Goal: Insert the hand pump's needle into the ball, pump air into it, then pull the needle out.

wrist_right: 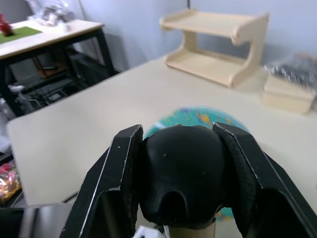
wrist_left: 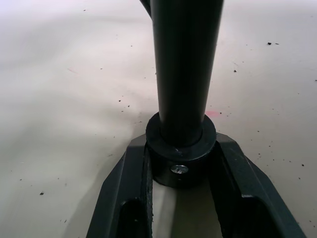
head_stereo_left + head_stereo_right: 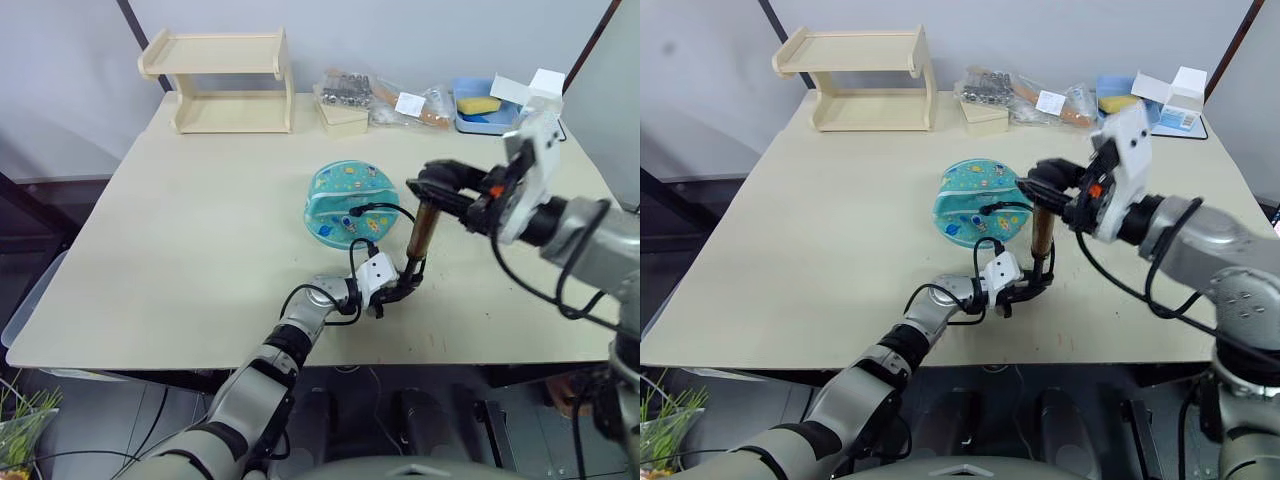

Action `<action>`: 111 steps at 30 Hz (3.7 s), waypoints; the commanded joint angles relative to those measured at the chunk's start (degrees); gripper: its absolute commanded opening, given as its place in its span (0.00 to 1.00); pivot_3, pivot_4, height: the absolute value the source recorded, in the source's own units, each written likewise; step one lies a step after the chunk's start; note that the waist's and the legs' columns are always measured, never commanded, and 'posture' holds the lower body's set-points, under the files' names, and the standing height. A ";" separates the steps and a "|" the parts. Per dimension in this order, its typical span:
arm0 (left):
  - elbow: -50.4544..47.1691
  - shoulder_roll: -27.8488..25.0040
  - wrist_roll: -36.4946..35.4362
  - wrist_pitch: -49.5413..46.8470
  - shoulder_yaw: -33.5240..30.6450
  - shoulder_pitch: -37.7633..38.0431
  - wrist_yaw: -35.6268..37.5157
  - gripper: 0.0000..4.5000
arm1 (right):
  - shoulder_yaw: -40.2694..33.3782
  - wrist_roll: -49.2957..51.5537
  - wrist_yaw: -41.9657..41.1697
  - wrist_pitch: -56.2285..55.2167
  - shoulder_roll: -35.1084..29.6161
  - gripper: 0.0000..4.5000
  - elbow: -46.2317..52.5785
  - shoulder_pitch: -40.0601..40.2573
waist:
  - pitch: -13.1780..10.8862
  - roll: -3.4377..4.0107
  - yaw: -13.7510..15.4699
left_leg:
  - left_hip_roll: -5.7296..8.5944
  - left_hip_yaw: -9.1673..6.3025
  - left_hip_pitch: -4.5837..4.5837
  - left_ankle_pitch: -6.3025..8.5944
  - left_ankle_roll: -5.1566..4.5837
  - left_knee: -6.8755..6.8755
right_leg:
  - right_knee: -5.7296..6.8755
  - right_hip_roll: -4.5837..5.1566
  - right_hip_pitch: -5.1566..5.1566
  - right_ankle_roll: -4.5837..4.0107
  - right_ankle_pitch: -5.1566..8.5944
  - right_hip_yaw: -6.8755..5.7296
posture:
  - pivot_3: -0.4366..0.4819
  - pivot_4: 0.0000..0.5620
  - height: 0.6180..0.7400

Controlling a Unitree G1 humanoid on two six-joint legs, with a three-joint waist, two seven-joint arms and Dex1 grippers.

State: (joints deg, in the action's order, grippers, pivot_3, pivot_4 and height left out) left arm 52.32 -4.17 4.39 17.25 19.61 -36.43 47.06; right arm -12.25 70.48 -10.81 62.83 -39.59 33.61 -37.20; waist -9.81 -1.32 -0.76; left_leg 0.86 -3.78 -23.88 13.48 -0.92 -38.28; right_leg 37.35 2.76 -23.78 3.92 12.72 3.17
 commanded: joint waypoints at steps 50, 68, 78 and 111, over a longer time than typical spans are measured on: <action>5.68 -2.04 2.39 -2.04 -1.04 3.11 -0.91 0.23 | 0.34 -8.72 -11.30 -6.46 1.75 0.39 -5.03 -2.49 | 0.72 0.04 -1.35 | -0.06 0.29 0.72 0.26 -0.36 0.41 | -0.51 -0.05 0.52 0.09 0.02 0.54 | 0.48 0.27 1.00; 6.10 -1.22 2.53 -2.31 -1.08 3.32 -0.99 0.23 | 11.47 -14.17 -12.89 -7.78 1.78 0.39 -10.96 3.58 | 1.11 0.21 -1.32 | 0.04 0.23 0.26 0.26 -0.40 0.18 | -0.51 0.02 0.21 0.28 -0.09 0.45 | 0.48 0.27 1.00; 4.60 -1.20 2.44 -2.77 -1.14 4.40 -1.51 0.23 | 27.74 -37.71 -21.96 -25.03 9.04 0.38 -26.08 17.63 | 2.18 -0.31 -1.72 | -0.11 0.33 1.93 0.28 -0.38 0.97 | -0.61 -0.13 1.41 0.32 0.43 0.54 | 0.48 0.27 1.00; 9.60 2.28 4.70 -1.94 0.61 1.93 -2.66 0.23 | -7.01 1.31 -11.41 2.33 -11.52 0.38 -7.54 -7.67 | 1.14 0.43 0.69 | 0.66 -0.36 0.09 0.26 -0.40 0.78 | -0.62 0.75 0.15 0.32 0.40 -0.14 | 0.48 0.27 1.00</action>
State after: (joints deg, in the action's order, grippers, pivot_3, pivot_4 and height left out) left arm 56.51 -0.82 5.72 18.02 18.50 -37.19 44.79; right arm -14.73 71.56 -22.87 67.65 -49.69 23.77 -43.08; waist -8.66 -0.90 -0.07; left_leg 1.56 -4.14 -23.79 13.74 -1.32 -37.51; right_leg 36.74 3.54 -23.63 4.24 13.12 3.03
